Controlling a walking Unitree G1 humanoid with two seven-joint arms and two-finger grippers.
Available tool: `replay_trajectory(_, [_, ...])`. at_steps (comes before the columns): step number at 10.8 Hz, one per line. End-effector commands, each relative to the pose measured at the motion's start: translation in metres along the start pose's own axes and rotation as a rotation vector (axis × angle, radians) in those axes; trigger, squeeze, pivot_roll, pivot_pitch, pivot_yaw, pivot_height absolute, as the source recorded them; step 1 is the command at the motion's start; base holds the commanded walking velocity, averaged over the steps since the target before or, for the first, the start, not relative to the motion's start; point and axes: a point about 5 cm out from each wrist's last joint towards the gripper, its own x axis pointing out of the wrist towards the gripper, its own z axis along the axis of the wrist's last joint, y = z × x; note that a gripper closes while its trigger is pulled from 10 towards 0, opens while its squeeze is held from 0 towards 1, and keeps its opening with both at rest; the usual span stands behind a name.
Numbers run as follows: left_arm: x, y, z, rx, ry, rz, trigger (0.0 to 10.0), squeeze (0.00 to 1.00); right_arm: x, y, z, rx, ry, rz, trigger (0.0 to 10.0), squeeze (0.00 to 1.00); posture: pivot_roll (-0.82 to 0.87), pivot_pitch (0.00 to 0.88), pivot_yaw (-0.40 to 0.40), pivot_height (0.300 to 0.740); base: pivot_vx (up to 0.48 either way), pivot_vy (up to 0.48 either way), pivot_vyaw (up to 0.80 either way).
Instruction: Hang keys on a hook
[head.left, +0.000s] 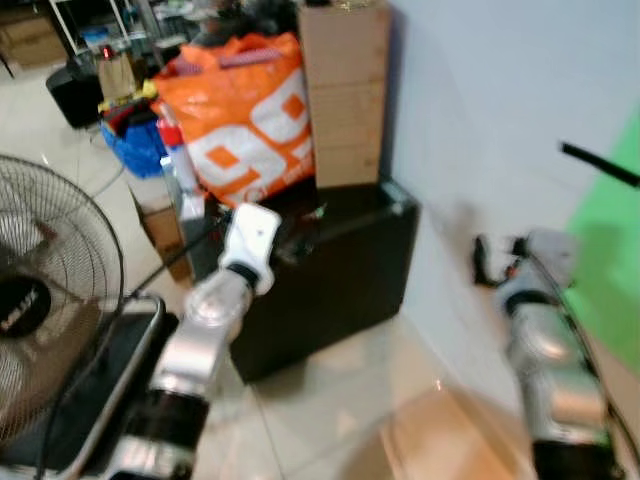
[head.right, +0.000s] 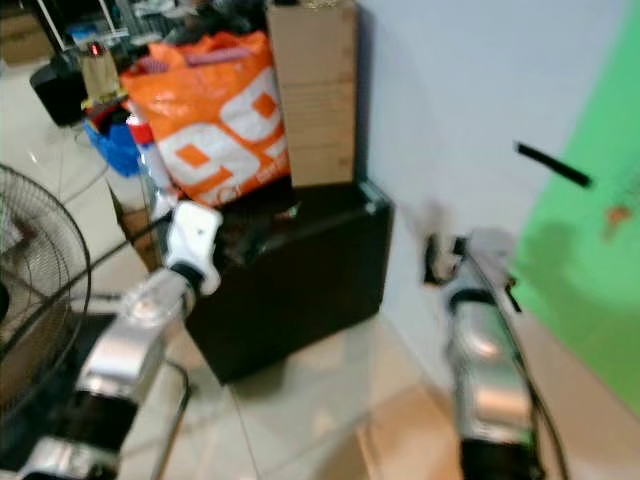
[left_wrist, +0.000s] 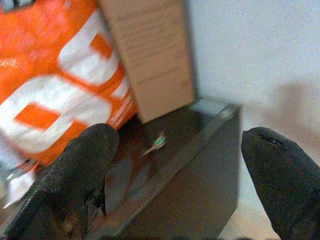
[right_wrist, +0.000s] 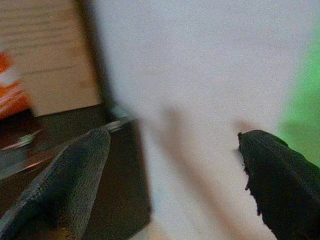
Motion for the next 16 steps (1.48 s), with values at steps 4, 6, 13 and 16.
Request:
replay_trajectory(4, [0.009,-0.006,0.009,0.010,-0.019,-0.041,10.0,0.00,-0.008,-0.011,0.000,-0.008,0.002,-0.049,10.0,1.00,-0.24,0.000,0.111,0.740,0.337,0.000,0.00])
replay_trajectory(6, [0.012,-0.005,0.009,0.008,-0.022,-0.034,10.0,0.00,-0.006,-0.010,0.001,-0.012,0.003,-0.050,10.0,1.00,-0.24,0.000,0.110,0.740,0.341,0.000,0.00])
replay_trajectory(13, [0.008,0.003,0.008,0.017,-0.028,0.001,10.0,0.00,0.001,-0.001,0.004,-0.020,0.000,-0.003,10.0,1.00,-0.20,0.000,0.081,0.740,0.342,0.000,0.23])
replay_trajectory(16, [0.005,0.004,0.005,0.039,-0.013,-0.023,10.0,0.00,-0.001,0.003,-0.001,-0.033,0.008,0.014,10.0,1.00,-0.18,0.000,0.103,0.740,0.340,0.000,0.27])
